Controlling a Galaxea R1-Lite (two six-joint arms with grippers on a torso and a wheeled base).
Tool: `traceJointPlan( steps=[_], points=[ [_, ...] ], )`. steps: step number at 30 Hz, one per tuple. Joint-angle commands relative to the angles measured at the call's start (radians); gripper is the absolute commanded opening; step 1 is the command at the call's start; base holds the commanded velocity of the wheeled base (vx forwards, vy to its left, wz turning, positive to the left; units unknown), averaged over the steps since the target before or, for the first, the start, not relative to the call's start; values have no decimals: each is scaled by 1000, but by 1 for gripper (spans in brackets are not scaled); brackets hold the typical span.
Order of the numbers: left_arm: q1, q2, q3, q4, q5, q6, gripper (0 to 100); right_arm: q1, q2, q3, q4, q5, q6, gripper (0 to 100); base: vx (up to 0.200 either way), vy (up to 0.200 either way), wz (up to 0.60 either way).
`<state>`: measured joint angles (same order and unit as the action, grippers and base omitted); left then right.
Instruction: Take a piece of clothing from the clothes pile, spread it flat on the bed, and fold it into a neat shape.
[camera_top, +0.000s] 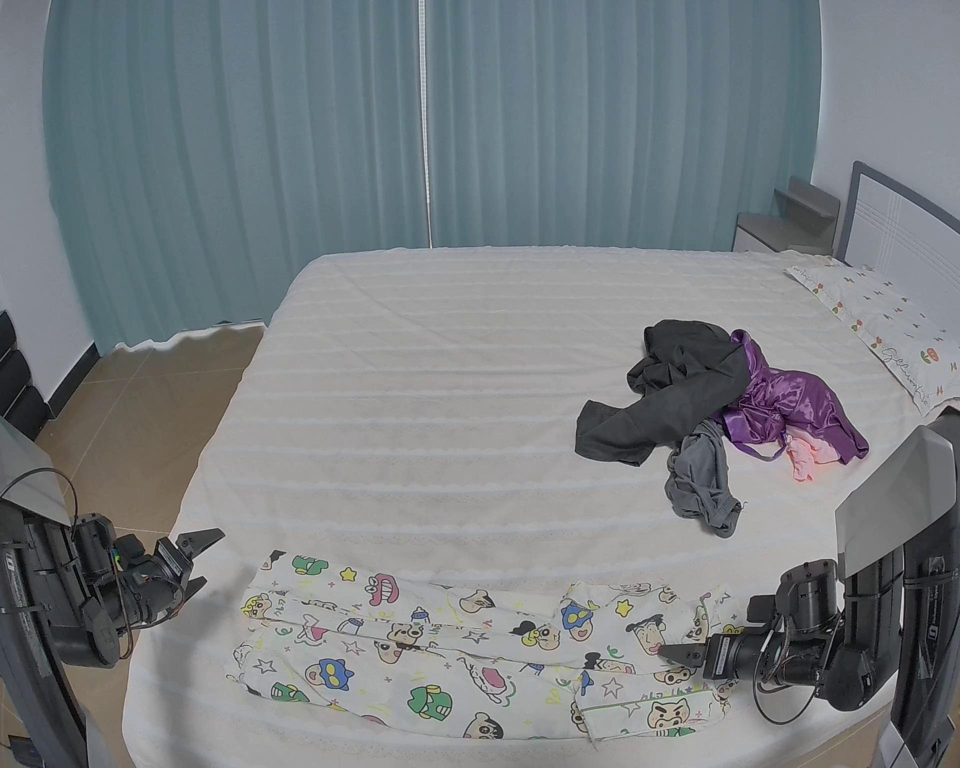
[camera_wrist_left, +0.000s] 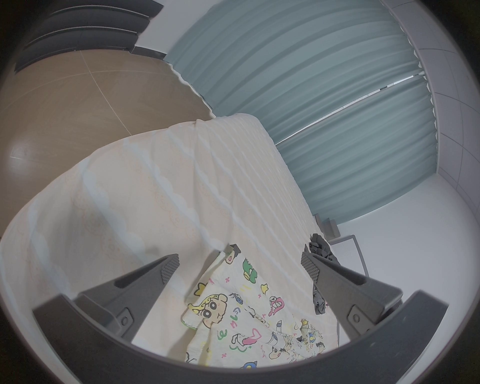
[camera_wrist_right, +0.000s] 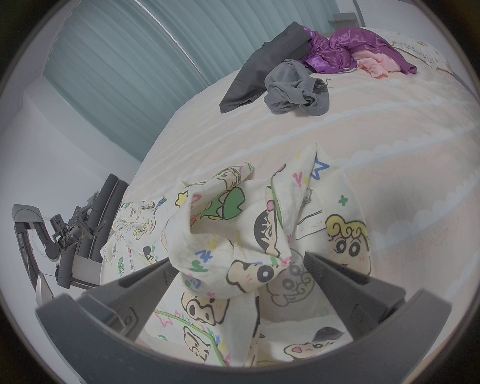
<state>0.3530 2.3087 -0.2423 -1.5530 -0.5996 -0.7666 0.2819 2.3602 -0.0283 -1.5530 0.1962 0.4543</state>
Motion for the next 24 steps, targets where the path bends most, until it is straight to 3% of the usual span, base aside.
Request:
traceJointPlan(
  steps=[1,7,8,24],
  points=[
    [0,1,2,-18,0,0,100,2,-22,-1,-18,3,4,100,0,0,0],
    [0,1,0,-18,0,0,100,17,-72,-16,-18,14,80,100,0,0,0],
    [0,1,0,-18,0,0,100,25,-73,-47,-18,14,129,100,0,0,0],
    [-3,1,3,-18,1,0,100,26,-29,-71,-18,5,139,100,0,0,0]
  ],
)
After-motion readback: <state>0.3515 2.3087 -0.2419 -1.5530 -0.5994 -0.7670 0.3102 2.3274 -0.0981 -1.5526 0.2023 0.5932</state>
